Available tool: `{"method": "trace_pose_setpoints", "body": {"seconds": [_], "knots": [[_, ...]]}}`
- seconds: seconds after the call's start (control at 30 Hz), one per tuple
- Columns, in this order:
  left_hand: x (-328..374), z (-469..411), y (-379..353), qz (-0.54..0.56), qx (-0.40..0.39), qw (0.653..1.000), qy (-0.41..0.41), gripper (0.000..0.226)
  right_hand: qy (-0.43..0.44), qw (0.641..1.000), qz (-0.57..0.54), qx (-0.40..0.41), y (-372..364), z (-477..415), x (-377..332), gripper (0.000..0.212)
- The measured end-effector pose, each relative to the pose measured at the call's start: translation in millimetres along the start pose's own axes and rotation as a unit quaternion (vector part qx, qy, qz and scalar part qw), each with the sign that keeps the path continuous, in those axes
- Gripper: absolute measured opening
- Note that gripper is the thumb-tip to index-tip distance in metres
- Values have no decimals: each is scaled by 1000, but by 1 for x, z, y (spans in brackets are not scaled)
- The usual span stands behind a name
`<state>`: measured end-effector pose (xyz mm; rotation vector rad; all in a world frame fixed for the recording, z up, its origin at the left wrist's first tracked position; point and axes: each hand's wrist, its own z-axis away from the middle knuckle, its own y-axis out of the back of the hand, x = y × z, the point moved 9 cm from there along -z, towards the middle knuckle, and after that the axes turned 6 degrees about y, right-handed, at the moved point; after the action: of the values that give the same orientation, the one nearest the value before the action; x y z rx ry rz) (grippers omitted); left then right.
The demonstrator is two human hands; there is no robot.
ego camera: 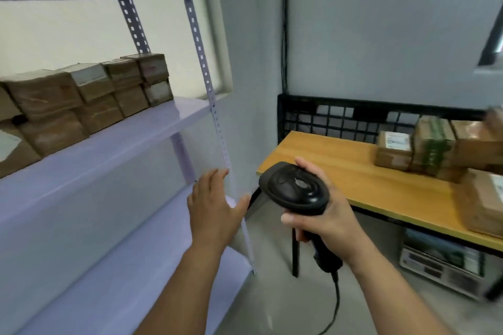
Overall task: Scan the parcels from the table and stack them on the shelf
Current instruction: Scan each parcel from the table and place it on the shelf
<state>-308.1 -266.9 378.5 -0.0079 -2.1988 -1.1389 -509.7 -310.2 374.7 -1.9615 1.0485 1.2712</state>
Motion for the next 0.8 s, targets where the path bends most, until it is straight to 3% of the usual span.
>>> {"method": "trace_pose_setpoints", "body": {"seconds": [0.37,0.8], "knots": [[100,-62,-159,80,-122,987,-73,63,-12,989,86,118,150,-40,25,94],[181,-163,-298,140,-229,953,-138,61,-45,963,133,230,260,-120,54,90]]}}
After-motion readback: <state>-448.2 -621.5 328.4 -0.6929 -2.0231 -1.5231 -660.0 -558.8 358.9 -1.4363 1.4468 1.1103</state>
